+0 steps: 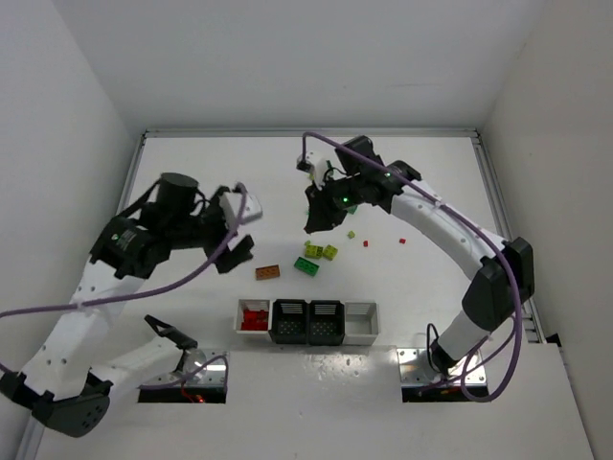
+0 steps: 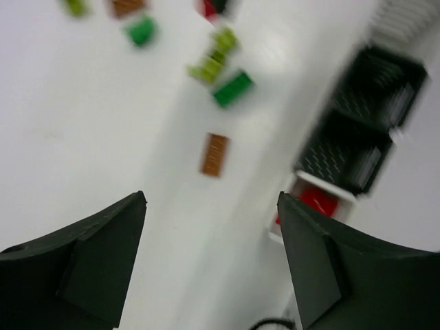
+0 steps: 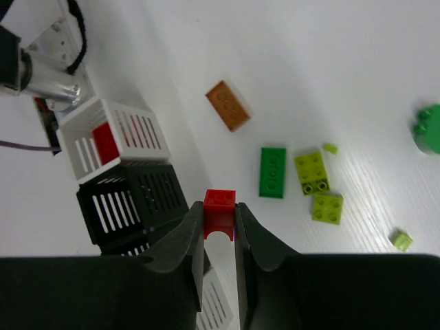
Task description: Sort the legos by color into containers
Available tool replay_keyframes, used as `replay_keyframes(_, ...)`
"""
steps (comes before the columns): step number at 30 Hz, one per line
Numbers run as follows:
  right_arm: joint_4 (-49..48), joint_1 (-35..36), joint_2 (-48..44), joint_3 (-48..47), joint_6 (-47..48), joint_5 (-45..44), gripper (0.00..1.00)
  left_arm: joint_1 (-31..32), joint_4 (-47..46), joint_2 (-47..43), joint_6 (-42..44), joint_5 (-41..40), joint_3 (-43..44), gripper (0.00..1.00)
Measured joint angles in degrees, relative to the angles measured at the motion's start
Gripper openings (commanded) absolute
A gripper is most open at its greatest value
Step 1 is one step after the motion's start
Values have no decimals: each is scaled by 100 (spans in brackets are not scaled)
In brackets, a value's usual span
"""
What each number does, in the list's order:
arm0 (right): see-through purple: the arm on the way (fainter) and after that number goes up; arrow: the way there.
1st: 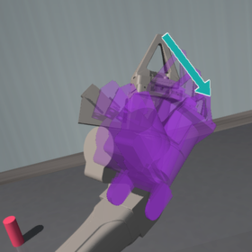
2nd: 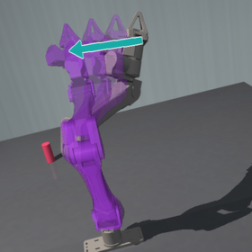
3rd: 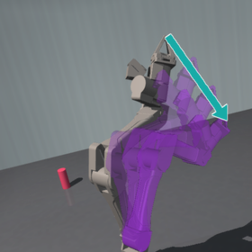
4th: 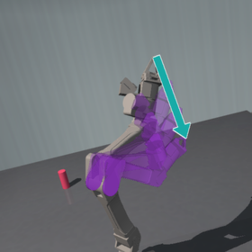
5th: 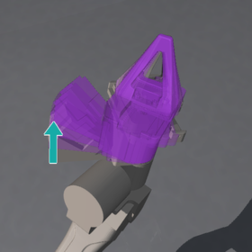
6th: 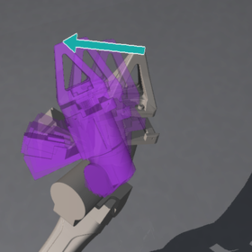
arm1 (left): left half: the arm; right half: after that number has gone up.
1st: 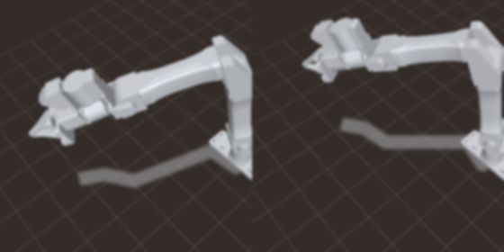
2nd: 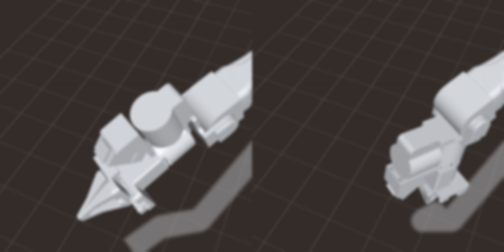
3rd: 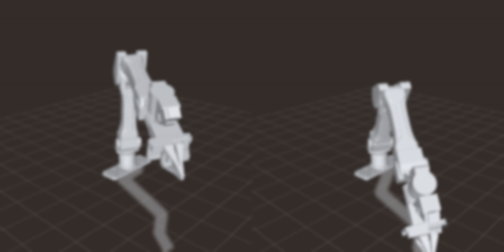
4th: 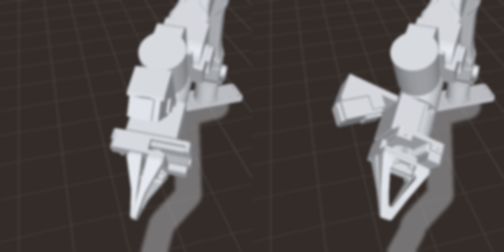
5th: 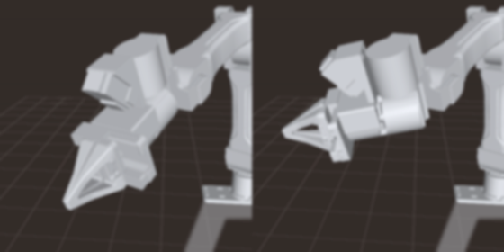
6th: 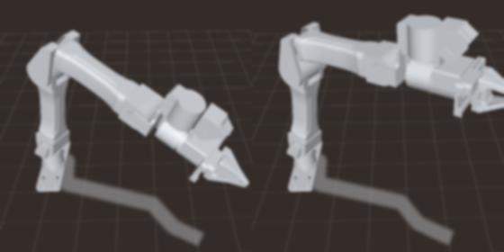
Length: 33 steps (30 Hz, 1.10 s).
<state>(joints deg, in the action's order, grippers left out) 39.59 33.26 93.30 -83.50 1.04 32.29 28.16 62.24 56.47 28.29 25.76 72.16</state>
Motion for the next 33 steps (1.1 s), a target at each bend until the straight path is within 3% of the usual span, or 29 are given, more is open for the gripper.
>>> replay_keyframes(3, -2, 317, 114, -153, 48, 90, 5, -280, -560, -153, -951, -592, 505, 74)
replay_keyframes(5, -2, 557, 181, -216, 74, 136, 5, -564, -903, -133, -1585, -1032, 874, 82)
replay_keyframes(6, -9, 660, 201, -219, 94, 155, 5, -713, -1084, -114, -1867, -1246, 988, 98)
replay_keyframes(13, -107, 1495, 225, 13, 297, 149, 4, -1878, -1574, 306, -3335, -2166, 1231, 100)
replay_keyframes(21, -369, 2734, 293, 424, 627, -352, 4, -3508, -1591, 1593, -4218, -1453, 1405, 100)
replay_keyframes(29, -651, 3373, 929, 205, 708, -772, 4, -3613, -1521, 1567, -4249, -1043, 1320, 100)
replay_keyframes(30, -662, 3410, 1043, 157, 713, -828, 10, -3613, -1517, 1547, -4245, -1036, 1305, 100)
replay_keyframes(33, -717, 3477, 1250, 118, 719, -994, 16, -3615, -1515, 1523, -4225, -1036, 1292, 100)
